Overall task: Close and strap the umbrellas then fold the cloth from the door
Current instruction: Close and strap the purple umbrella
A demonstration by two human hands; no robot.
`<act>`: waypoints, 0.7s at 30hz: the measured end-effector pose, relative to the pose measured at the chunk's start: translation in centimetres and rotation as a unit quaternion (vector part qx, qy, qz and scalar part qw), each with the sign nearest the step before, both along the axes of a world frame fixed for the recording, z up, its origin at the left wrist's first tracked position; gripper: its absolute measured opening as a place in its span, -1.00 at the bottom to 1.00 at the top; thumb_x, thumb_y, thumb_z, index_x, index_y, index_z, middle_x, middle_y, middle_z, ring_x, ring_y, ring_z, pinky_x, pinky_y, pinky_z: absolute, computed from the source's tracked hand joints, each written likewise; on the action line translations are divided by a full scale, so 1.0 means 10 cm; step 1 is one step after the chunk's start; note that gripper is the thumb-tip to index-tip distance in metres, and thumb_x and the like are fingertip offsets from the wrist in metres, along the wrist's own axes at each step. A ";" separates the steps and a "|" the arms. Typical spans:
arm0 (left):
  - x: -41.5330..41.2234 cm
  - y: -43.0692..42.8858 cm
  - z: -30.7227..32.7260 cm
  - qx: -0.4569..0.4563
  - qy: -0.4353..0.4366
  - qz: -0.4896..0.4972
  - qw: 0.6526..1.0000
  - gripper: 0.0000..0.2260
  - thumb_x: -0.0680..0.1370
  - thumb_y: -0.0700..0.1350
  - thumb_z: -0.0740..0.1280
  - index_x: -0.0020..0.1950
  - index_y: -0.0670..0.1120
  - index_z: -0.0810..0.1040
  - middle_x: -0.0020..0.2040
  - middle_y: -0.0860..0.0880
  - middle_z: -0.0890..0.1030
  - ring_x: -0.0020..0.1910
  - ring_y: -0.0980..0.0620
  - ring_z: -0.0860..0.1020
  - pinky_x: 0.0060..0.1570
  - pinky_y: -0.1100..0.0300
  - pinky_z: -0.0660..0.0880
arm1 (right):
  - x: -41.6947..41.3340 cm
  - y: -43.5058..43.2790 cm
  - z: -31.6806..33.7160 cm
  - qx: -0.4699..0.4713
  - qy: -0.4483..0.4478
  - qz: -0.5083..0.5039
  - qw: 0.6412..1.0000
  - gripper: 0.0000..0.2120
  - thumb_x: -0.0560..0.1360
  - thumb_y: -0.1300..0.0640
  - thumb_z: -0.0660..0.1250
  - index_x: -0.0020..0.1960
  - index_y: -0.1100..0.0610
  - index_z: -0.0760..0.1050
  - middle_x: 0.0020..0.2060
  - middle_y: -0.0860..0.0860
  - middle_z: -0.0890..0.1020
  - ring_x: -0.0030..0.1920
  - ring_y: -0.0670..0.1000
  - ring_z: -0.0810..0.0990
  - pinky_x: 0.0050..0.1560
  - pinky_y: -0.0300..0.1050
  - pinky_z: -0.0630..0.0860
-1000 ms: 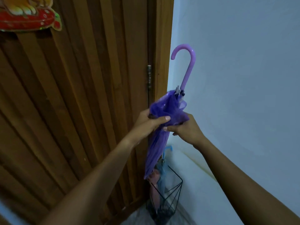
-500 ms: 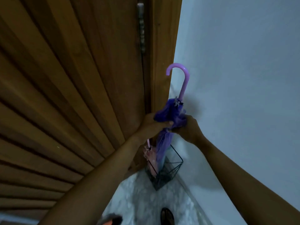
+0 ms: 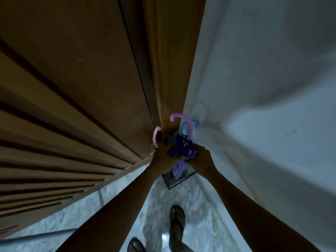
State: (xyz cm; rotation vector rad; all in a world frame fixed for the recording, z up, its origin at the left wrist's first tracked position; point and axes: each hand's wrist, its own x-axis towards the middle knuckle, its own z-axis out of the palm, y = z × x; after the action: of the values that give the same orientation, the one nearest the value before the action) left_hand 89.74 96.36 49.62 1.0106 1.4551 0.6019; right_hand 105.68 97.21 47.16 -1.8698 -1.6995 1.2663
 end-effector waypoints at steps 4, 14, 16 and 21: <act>0.09 0.00 -0.46 -0.034 0.031 -0.016 0.999 -0.62 0.52 -0.33 0.43 0.33 -0.28 0.52 0.11 -0.06 0.54 0.08 0.02 0.48 -0.16 0.56 0.40 | 0.06 -0.02 -0.46 -0.057 -0.033 0.000 0.998 -0.68 0.35 0.23 0.51 0.09 0.20 0.59 -0.19 0.04 0.64 -0.20 -0.02 0.56 -0.35 -0.49 0.39; 0.16 0.05 -1.32 -0.107 0.067 -0.026 0.992 -0.80 0.60 -0.24 0.34 0.23 -0.17 0.58 0.09 -0.16 0.64 0.06 -0.10 0.59 0.08 0.14 0.53 | 0.04 -0.07 -1.18 -0.114 -0.055 -0.042 0.991 -0.58 0.35 0.06 0.54 0.19 0.04 0.61 -0.05 0.01 0.68 -0.05 0.03 0.63 -0.10 -0.18 0.49; 0.15 0.07 -1.39 -0.118 0.052 -0.013 0.992 -0.83 0.61 -0.22 0.30 0.17 -0.14 0.60 0.14 -0.25 0.65 0.14 -0.19 0.61 0.26 -0.09 0.52 | 0.01 -0.06 -1.24 -0.118 -0.063 -0.063 0.989 -0.62 0.39 0.03 0.50 0.19 0.03 0.60 -0.02 0.04 0.70 0.00 0.09 0.66 -0.03 -0.08 0.57; 0.12 0.05 -1.46 -0.126 0.055 -0.002 0.990 -0.78 0.61 -0.21 0.27 -0.04 0.07 0.65 0.04 -0.19 0.66 0.04 -0.24 0.61 0.18 -0.04 0.54 | 0.03 -0.08 -1.24 -0.105 -0.084 -0.119 0.984 -0.51 0.39 -0.02 0.47 0.31 -0.04 0.55 0.10 0.05 0.70 0.10 0.13 0.66 0.08 -0.01 0.60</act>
State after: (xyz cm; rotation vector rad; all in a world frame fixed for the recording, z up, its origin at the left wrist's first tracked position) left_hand 90.90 96.90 35.04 0.8571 1.5815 0.3514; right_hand 105.93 96.37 34.77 -2.2827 -1.4083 1.2606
